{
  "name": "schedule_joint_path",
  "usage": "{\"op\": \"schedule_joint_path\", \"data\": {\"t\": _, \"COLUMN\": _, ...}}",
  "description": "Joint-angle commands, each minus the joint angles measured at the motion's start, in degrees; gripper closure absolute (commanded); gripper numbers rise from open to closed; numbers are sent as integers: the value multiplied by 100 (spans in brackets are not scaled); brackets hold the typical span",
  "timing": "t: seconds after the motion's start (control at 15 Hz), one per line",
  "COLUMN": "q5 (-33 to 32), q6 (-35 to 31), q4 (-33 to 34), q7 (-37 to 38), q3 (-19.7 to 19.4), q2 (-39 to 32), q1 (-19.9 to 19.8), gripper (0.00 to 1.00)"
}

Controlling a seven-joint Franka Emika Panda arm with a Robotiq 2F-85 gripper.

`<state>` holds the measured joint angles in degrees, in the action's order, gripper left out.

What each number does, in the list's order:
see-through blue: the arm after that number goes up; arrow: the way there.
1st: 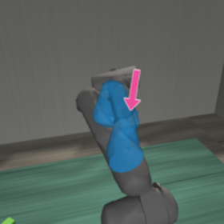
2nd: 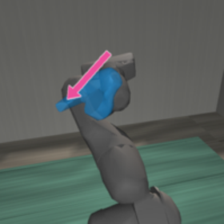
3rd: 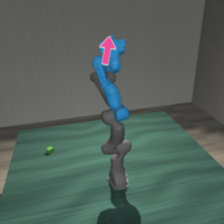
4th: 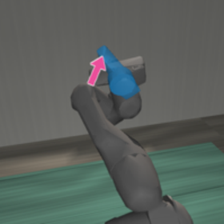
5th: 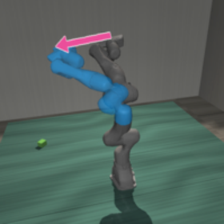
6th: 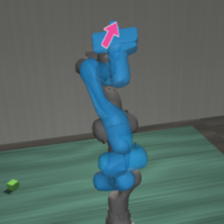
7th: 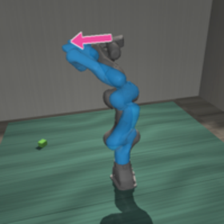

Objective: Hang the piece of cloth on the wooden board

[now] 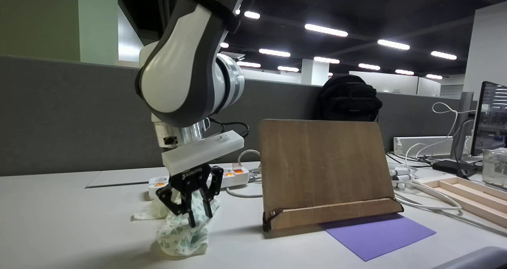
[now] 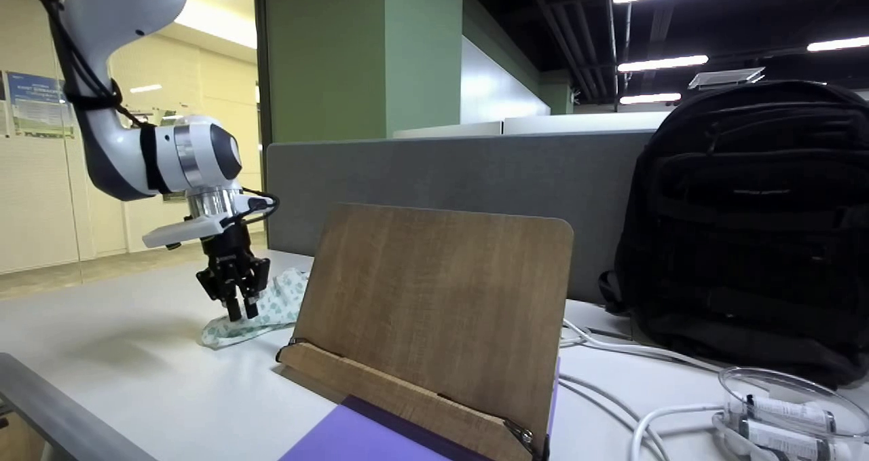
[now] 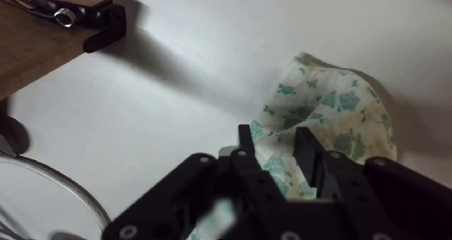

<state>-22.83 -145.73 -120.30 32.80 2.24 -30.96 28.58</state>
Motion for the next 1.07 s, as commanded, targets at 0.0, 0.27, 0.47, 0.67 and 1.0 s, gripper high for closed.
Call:
{"op": "schedule_joint_path", "data": {"t": 0.0, "q5": 230, "q6": 5, "q4": 128, "q7": -118, "q3": 86, "q2": 24, "q1": 15, "gripper": 32}}
{"op": "schedule_joint_path", "data": {"t": 0.27, "q5": 339, "q6": -147, "q4": 137, "q7": -204, "q3": 103, "q2": 126, "q1": 47, "gripper": 4}}
{"op": "schedule_joint_path", "data": {"t": 0.47, "q5": 325, "q6": -180, "q4": 232, "q7": -181, "q3": 27, "q2": 28, "q1": 62, "gripper": 0}}
{"op": "schedule_joint_path", "data": {"t": 0.67, "q5": 322, "q6": -185, "q4": 298, "q7": -165, "q3": -45, "q2": -106, "q1": 47, "gripper": 0}}
{"op": "schedule_joint_path", "data": {"t": 1.0, "q5": 328, "q6": -212, "q4": 346, "q7": -120, "q3": -164, "q2": -258, "q1": 71, "gripper": 33}}
